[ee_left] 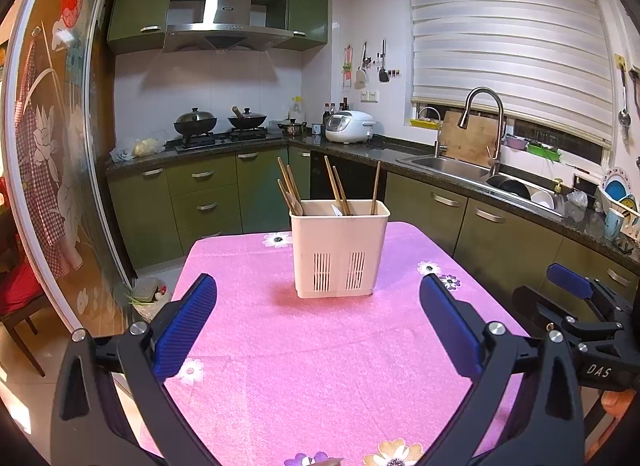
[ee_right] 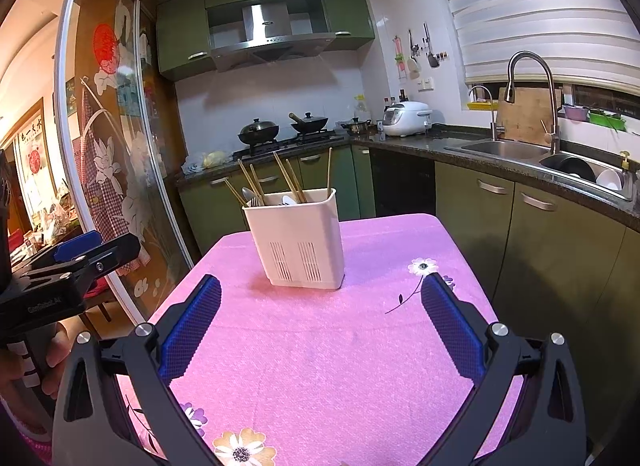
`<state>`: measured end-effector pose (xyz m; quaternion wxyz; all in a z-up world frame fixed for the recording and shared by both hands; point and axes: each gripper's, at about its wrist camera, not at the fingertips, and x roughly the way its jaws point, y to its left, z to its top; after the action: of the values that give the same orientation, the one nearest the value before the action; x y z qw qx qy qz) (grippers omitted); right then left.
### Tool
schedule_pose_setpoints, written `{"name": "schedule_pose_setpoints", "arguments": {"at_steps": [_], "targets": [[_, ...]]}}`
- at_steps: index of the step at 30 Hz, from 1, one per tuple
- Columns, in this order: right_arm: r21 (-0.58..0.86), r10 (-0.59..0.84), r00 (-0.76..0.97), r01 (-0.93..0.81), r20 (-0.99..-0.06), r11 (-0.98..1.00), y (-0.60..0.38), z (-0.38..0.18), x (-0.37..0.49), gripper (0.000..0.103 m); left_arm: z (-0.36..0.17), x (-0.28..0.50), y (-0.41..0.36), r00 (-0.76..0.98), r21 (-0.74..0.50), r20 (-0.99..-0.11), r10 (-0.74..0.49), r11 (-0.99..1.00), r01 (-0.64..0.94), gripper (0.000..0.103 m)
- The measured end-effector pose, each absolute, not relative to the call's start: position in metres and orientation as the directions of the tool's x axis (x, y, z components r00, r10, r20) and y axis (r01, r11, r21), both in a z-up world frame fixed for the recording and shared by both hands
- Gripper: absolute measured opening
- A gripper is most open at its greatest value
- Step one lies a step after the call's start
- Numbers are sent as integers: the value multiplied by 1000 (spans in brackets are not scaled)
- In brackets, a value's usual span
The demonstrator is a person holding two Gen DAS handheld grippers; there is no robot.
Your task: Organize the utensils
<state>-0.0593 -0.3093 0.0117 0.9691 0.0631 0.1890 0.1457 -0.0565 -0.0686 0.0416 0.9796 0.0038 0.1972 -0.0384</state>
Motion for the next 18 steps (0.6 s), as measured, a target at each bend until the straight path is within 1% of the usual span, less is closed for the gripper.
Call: {"name": "schedule_pose_setpoints", "arguments": {"at_steps": [18], "targets": [[182, 305, 880, -254, -365, 950, -309, 6, -55, 99, 35, -58, -70, 919, -1, -388, -72, 997, 77, 97]]}}
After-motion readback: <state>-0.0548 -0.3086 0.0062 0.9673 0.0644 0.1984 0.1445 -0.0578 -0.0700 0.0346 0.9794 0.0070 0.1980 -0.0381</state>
